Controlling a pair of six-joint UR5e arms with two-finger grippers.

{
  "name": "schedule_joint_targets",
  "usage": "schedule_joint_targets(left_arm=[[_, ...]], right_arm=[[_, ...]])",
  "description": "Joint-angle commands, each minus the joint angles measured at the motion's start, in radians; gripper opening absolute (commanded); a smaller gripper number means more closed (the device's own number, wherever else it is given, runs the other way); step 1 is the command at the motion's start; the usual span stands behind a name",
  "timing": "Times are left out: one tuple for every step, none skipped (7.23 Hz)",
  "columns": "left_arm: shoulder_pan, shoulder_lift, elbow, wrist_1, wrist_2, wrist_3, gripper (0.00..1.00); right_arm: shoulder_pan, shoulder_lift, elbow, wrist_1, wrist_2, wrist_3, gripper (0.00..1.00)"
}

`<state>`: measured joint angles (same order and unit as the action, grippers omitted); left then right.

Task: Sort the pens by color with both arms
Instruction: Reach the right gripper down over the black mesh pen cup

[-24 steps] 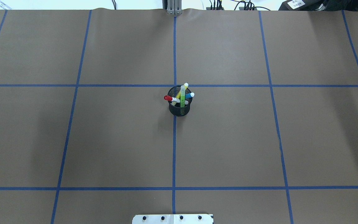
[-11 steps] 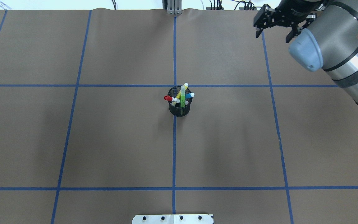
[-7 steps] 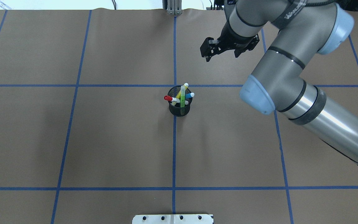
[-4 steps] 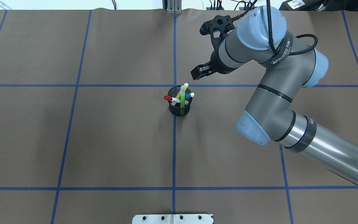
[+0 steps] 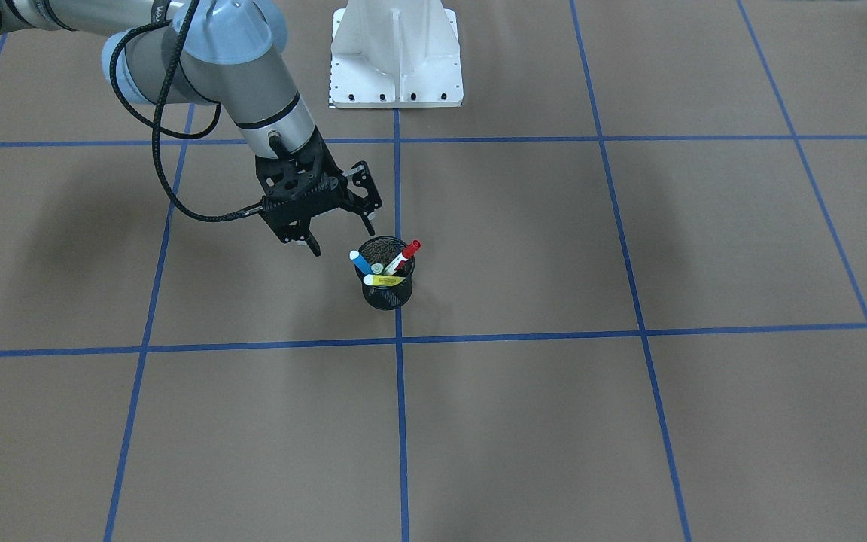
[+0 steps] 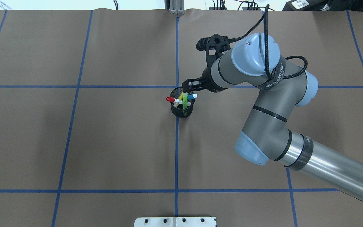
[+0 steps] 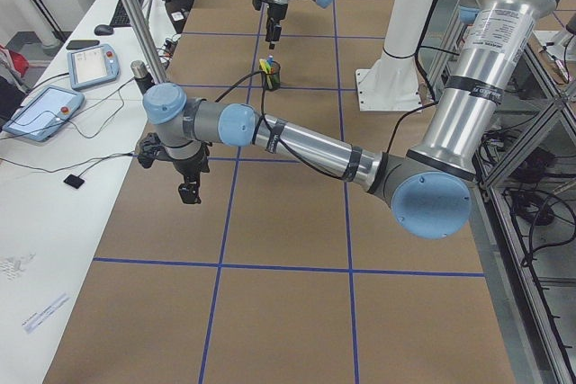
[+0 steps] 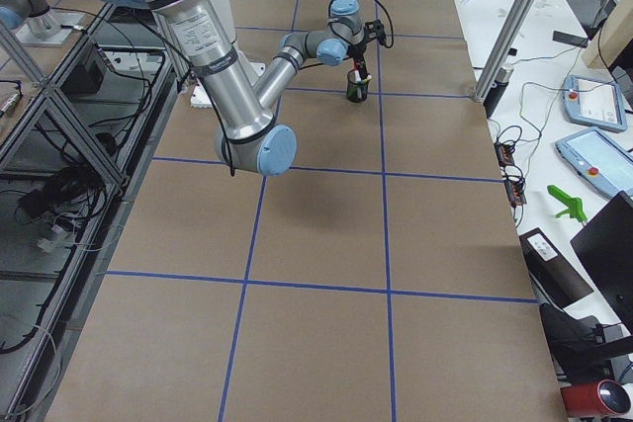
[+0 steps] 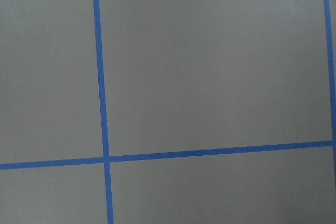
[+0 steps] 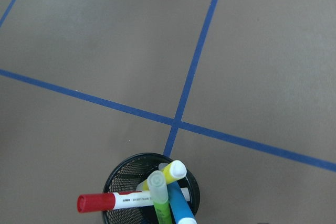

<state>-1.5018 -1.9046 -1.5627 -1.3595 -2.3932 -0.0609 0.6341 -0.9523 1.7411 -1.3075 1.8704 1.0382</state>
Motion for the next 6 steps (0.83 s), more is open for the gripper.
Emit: schedule_joint_targets(left_arm=[[0.002, -0.001, 0.000, -0.001, 0.002, -0.003, 1.00], [0.000, 0.001, -0.002, -0.001, 0.002, -0.003, 1.00], [0.000, 0.002, -0.002, -0.001, 0.002, -0.003, 1.00], [0.000, 0.002, -0.002, -0.001, 0.003, -0.003, 1.00], [0.000, 0.001, -0.002, -0.001, 0.021, -0.005, 1.00], [0.000, 0.001, -0.003, -0.001, 0.023, -0.005, 1.00]], right_arm=[[-0.002, -0.006, -0.029, 0.007, 0.019, 0.174, 0.79], [-0.005, -0.005, -0.052, 0.007, 0.023, 0.196, 0.77], [-0.008, 0.006, -0.079, 0.007, 0.026, 0.206, 0.74], [-0.008, 0.010, -0.084, 0.007, 0.042, 0.207, 0.65], [-0.008, 0.012, -0.084, 0.007, 0.050, 0.209, 0.62], [-0.008, 0.024, -0.093, 0.007, 0.052, 0.210, 0.62]])
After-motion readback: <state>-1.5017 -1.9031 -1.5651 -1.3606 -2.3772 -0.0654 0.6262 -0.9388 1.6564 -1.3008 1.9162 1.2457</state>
